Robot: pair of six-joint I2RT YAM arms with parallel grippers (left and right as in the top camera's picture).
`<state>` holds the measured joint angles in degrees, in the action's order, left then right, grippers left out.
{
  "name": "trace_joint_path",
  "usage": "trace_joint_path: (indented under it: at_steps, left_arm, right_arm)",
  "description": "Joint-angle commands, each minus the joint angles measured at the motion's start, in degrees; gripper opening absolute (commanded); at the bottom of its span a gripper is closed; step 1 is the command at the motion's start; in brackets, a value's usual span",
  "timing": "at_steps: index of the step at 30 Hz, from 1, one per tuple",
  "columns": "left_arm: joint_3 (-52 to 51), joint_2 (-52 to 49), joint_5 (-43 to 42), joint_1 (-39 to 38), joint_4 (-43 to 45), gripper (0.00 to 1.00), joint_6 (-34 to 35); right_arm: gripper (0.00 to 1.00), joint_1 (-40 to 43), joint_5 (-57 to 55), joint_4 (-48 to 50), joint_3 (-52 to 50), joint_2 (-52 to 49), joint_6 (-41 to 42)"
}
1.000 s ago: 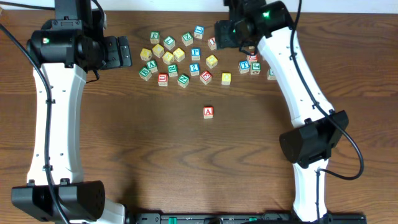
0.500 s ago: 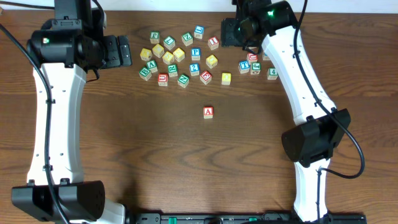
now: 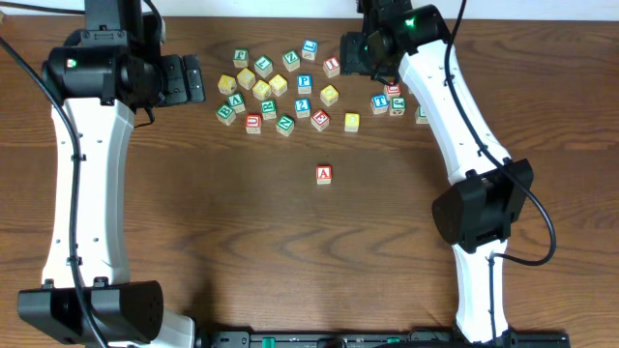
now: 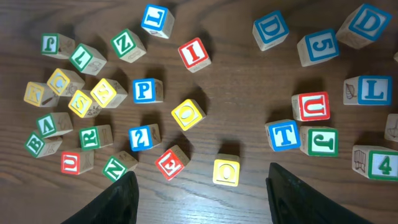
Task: Spell out AI2
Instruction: 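Raise the right gripper and move it back over the block cluster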
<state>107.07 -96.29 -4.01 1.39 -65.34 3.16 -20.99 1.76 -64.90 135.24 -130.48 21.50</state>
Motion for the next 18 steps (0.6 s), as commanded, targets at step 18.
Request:
trace_joint_path:
  at_steps: [18]
  left_arm:
    - [0.0, -2.8, -0.1, 0.2, 0.4, 0.98, 0.5]
  right_arm:
    - [0.65, -0.7, -2.6, 24.4, -0.2, -11.3, -19.6]
